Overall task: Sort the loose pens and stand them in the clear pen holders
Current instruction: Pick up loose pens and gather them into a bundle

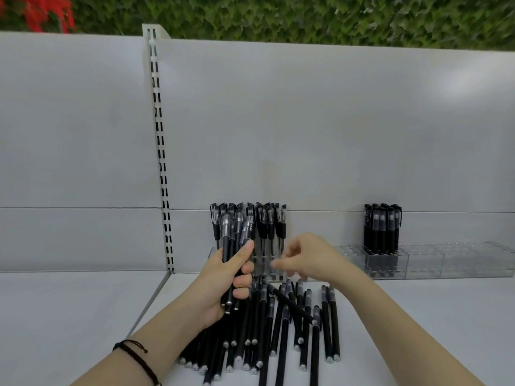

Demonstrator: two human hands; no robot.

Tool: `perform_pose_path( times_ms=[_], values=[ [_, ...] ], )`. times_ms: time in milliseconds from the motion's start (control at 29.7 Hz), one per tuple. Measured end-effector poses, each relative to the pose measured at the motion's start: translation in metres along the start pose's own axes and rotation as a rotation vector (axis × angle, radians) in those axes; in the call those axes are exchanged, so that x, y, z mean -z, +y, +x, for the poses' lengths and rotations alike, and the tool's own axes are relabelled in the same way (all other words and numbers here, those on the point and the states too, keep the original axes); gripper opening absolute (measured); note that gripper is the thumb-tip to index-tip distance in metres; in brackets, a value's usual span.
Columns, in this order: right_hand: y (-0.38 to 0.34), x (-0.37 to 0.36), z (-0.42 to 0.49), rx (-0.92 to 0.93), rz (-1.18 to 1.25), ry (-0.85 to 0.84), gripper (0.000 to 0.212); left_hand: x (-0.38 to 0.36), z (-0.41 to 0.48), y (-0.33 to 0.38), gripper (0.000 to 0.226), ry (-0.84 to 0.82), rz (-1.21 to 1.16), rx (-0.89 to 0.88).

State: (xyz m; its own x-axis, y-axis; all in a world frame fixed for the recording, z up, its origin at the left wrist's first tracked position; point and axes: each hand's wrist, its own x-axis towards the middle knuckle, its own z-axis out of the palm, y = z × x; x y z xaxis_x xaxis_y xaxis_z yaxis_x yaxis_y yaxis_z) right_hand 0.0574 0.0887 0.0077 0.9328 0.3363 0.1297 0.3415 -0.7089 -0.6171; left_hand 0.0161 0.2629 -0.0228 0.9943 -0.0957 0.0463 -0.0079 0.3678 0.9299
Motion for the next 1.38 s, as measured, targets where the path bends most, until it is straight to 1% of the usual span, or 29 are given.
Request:
perform_pose_path(
  times_ms=[34, 101, 168, 303, 437, 572, 672, 740, 841, 908, 975, 1042, 1110, 1177, 1210, 1311, 1378],
  values=[
    [0.003, 0.002, -0.001, -0.048, -0.142, -0.057, 0.035, 0.001, 0.000, 0.001, 0.035, 0.014, -0.002, -0.010],
    [0.008, 0.002, -0.001, -0.140, -0.319, -0.135, 0.047, 0.003, 0.001, 0.001, 0.037, 0.033, -0.013, -0.020],
    [0.011, 0.001, -0.001, -0.195, -0.411, -0.121, 0.055, 0.004, 0.001, 0.001, 0.039, 0.040, -0.016, -0.015],
    [0.012, -0.001, -0.001, -0.217, -0.533, -0.062, 0.060, 0.005, 0.002, -0.001, 0.041, 0.039, -0.022, -0.012],
    [0.015, -0.010, 0.002, -0.244, -0.539, -0.063, 0.060, 0.005, 0.001, -0.001, 0.040, 0.038, -0.022, -0.014],
    [0.021, -0.013, 0.006, -0.246, -0.464, -0.062, 0.060, 0.005, 0.001, -0.001, 0.044, 0.043, -0.018, -0.007],
    [0.024, -0.012, 0.007, -0.235, -0.372, -0.083, 0.058, 0.002, 0.000, 0.000, 0.039, 0.038, 0.003, -0.014],
    [0.023, -0.014, 0.007, -0.230, -0.318, -0.107, 0.053, 0.001, -0.001, 0.000, 0.035, 0.037, 0.013, -0.020],
    [0.022, -0.019, 0.008, -0.212, -0.337, -0.116, 0.042, 0.000, -0.003, 0.000, 0.026, 0.038, 0.031, -0.008],
    [0.021, -0.021, 0.009, -0.197, -0.333, -0.118, 0.040, 0.000, -0.003, 0.000, 0.024, 0.042, 0.043, 0.000],
    [0.021, -0.022, 0.010, -0.186, -0.292, -0.121, 0.041, 0.000, -0.003, -0.001, 0.024, 0.046, 0.056, 0.003],
    [0.020, -0.020, 0.010, -0.180, -0.221, -0.112, 0.047, 0.001, -0.003, -0.001, 0.024, 0.046, 0.063, 0.006],
    [0.019, -0.014, 0.009, -0.174, -0.100, -0.110, 0.050, 0.000, -0.003, -0.001, 0.023, 0.043, 0.057, 0.007],
    [0.017, -0.007, 0.007, -0.169, 0.071, -0.122, 0.049, -0.001, -0.004, 0.000, 0.022, 0.043, 0.052, -0.001],
    [0.015, -0.004, 0.006, -0.160, 0.157, -0.127, 0.046, -0.001, -0.004, 0.000, 0.022, 0.045, 0.051, -0.005],
    [0.012, 0.004, 0.003, -0.107, 0.409, -0.128, 0.028, -0.001, -0.004, 0.000, 0.018, 0.048, 0.052, -0.004],
    [0.010, 0.007, 0.002, -0.062, 0.567, -0.108, 0.022, -0.003, -0.005, 0.000, 0.017, 0.040, 0.053, 0.010]
  ],
)
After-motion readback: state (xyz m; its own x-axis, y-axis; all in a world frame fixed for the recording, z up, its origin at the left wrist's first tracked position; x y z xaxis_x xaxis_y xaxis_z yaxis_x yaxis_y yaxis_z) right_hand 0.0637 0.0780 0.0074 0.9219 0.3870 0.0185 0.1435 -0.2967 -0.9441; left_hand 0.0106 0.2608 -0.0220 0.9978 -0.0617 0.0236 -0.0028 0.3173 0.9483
